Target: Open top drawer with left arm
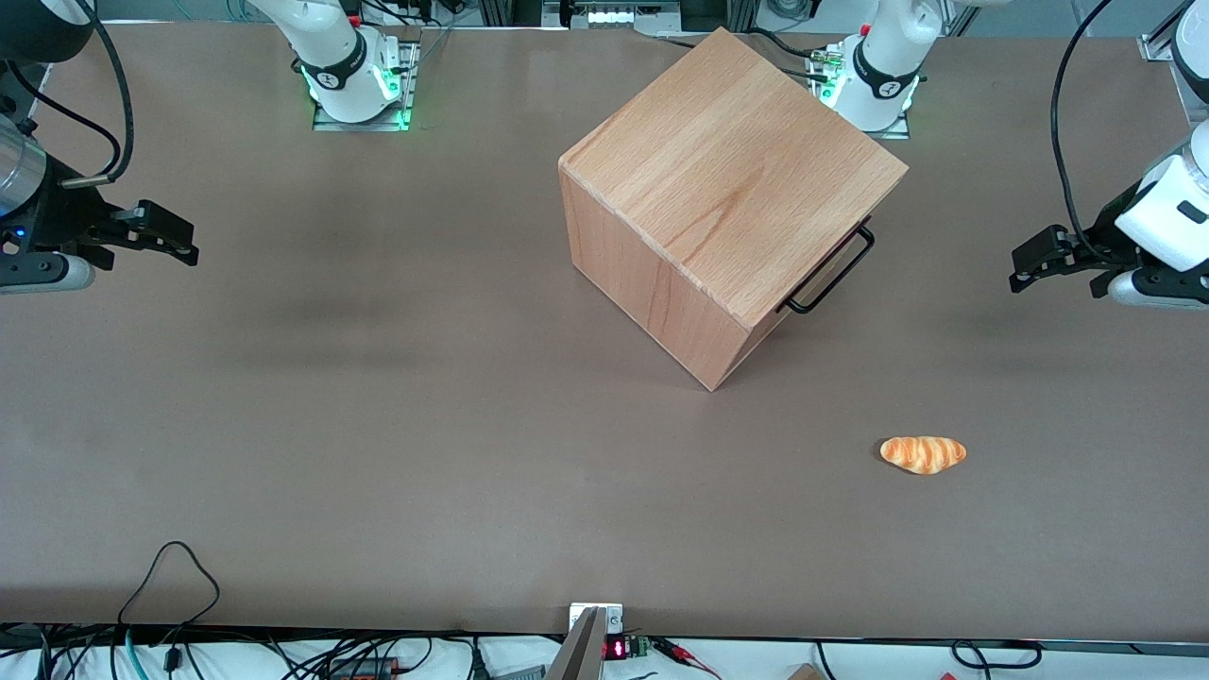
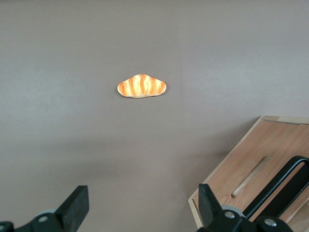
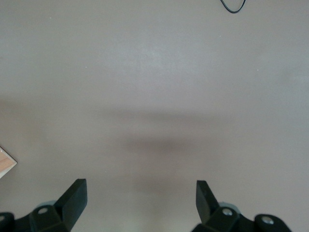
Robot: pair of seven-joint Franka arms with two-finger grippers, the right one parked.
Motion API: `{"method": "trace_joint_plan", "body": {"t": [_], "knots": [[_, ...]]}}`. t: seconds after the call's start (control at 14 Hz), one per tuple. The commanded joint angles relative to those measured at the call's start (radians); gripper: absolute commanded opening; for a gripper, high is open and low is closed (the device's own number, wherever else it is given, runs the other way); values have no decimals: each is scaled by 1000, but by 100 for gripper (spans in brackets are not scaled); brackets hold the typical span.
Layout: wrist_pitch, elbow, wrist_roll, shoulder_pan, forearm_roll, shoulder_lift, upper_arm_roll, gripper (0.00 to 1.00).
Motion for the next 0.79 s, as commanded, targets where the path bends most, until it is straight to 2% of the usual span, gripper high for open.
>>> {"method": "trace_joint_plan", "body": {"t": [0.0,0.71], "knots": [[-29,16,11,-2,20,-7,4,100],[-28,-1,13,-1,15,-2,1,100]]}}
